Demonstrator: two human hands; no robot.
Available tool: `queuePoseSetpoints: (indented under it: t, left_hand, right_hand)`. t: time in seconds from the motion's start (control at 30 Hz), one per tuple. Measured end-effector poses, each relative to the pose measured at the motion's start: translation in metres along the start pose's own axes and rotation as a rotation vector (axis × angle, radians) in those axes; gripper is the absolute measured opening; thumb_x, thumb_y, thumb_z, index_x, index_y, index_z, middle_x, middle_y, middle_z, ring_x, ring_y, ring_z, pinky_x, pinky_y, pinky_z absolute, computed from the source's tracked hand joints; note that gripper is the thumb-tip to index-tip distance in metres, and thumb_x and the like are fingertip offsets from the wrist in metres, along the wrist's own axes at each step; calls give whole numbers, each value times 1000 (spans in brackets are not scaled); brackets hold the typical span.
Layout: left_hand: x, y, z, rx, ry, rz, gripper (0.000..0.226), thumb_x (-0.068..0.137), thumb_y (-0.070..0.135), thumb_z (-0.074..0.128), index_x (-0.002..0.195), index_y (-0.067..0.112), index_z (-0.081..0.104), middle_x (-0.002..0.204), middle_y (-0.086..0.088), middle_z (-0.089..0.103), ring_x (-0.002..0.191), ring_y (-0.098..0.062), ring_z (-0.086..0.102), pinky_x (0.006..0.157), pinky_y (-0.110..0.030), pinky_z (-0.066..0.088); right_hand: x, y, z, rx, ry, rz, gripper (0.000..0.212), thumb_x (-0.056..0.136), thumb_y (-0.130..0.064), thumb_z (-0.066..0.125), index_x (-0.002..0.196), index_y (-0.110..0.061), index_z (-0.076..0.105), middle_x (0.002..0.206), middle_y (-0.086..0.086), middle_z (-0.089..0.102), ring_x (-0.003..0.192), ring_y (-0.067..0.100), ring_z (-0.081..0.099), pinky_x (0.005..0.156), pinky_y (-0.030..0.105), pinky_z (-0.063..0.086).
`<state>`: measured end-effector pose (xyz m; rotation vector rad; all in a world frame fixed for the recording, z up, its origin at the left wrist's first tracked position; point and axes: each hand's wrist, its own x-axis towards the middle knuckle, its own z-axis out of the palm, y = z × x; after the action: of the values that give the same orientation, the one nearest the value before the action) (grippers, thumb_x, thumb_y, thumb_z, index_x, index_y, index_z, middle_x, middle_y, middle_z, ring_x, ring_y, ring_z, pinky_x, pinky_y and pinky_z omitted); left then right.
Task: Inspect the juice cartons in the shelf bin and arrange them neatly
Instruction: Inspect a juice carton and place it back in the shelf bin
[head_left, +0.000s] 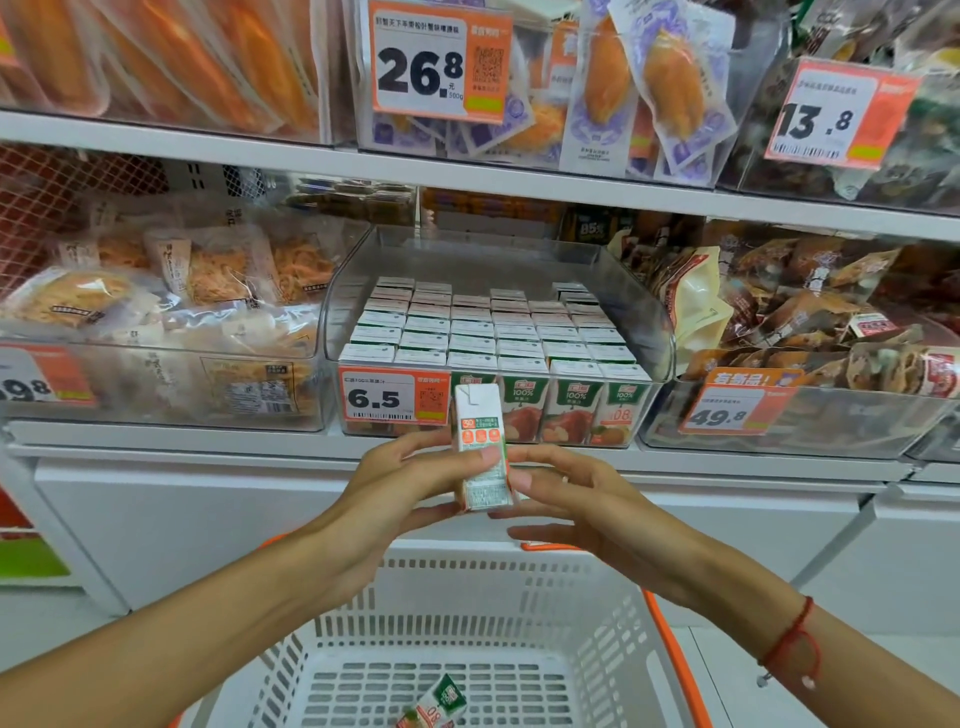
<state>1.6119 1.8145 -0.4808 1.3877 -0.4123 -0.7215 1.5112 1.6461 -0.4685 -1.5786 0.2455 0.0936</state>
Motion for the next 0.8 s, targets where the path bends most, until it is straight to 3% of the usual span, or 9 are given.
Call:
queuePoseSetpoints:
  t: [0.13,0.27,0.43,0.53,0.63,0.73,0.8]
  left_hand:
    - [0,-1,0,-4,10,24,64,59,42,80,118,21,66,103,5,76,96,-9,72,69,-15,56]
    - [1,-1,-1,-17,-25,8,47,75,44,73,116,22,69,106,2,76,100,-12,71,79,-22,58]
    - [3,-3,0,-45,-18,-3,56,68,47,75,116,19,67,104,-1,76,98,-14,72,70,-18,58]
    - [2,-2,0,7,-47,8,52,72,51,71,117,26,67,107,4,75,100,-10,71,73,-18,57]
    - [1,-3,-1,220,-49,66,42,83,55,60,124,42,61,114,14,71,103,0,67,87,-26,57]
    - [1,-5,2,246,-34,79,30,87,44,63,117,45,62,106,13,74,95,0,70,74,-21,59]
    - [0,-7,4,197,-21,50,29,85,41,68,113,41,64,96,12,76,88,-3,72,65,-16,57]
  right_hand:
    - [1,1,5,-15,55,-53,49,71,-33,77,118,-22,65,109,5,74,101,22,71,90,28,56]
    - [0,2,5,-44,84,-65,53,65,-33,79,115,-23,66,105,2,75,98,20,72,87,28,57]
    - [0,2,4,-46,64,-36,54,67,-32,82,117,-24,65,108,3,74,99,20,71,89,30,57]
    - [1,3,5,-59,58,-20,48,70,-27,83,115,-26,68,105,6,74,97,20,71,87,29,57]
    - [4,7,7,-212,256,-22,36,67,-29,85,100,-33,71,94,1,73,84,14,70,82,34,58]
    - [2,11,14,-474,454,-119,41,58,-44,81,95,-39,65,85,-10,68,70,3,62,73,34,58]
    - [1,14,17,-617,461,-209,57,50,-57,76,102,-40,60,85,-12,65,72,3,61,69,30,57]
